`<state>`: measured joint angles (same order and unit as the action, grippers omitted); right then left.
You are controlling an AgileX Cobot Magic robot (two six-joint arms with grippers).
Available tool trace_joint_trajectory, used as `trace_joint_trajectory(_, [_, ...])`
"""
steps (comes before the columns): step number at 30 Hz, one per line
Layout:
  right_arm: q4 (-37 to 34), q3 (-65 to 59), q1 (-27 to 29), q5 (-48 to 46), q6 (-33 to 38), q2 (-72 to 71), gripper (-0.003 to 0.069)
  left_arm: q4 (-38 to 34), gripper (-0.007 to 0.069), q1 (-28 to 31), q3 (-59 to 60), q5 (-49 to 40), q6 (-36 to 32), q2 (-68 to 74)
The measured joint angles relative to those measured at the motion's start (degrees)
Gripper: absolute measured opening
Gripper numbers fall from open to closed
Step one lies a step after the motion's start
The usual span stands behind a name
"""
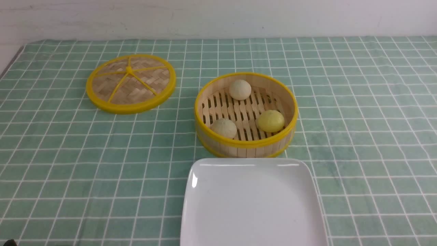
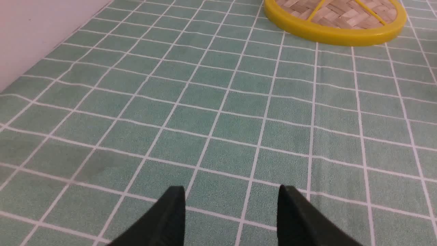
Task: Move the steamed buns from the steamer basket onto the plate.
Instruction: Use the right arm to grab the steamed stuffed bun that is closest to it
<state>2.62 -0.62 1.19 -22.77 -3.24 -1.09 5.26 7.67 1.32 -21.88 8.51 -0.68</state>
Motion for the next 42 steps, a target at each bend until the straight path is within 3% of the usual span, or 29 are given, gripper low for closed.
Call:
trace_joint_trajectory(34, [0.2, 0.0, 0.0, 0.5, 0.0, 0.0, 0.024, 0.0, 0.0386, 0.0, 0.0, 0.0, 0.0, 0.0])
trace_joint_trajectory(42, [0.2, 3.7, 0.0, 2.7, -4.0, 0.0, 0.024, 0.0, 0.0386, 0.0, 0.0, 0.0, 0.0, 0.0])
